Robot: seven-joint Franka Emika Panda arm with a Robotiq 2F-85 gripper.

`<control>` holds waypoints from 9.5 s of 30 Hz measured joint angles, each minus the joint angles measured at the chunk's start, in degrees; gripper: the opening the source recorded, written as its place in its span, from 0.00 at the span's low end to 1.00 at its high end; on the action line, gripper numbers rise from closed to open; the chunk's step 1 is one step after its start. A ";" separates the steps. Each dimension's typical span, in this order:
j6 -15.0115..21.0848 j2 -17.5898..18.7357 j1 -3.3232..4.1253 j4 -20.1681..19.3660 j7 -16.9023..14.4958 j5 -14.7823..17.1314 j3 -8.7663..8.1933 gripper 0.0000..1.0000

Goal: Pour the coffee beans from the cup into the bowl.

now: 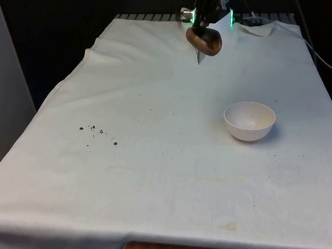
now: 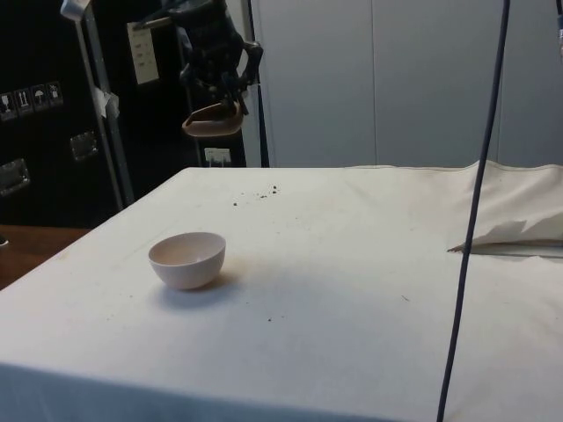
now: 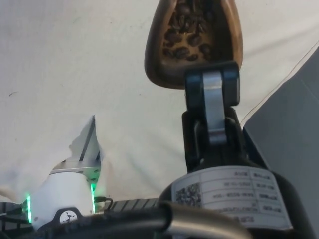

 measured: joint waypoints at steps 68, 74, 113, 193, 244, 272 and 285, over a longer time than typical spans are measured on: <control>7.05 3.09 0.00 0.17 -19.14 -7.22 2.64 0.00; 8.37 3.55 0.00 -0.34 -20.63 -8.37 2.64 0.00; 9.34 3.95 0.00 -1.15 -28.99 -18.74 3.38 0.00; 2.18 9.40 0.57 1.09 -35.81 -39.13 11.23 0.00; 9.80 10.20 0.57 -3.84 -38.27 -55.41 11.34 0.00; 7.62 12.95 1.09 -4.07 -37.64 -62.34 15.99 0.00; 5.16 13.01 1.26 -5.39 -37.70 -66.52 17.36 0.00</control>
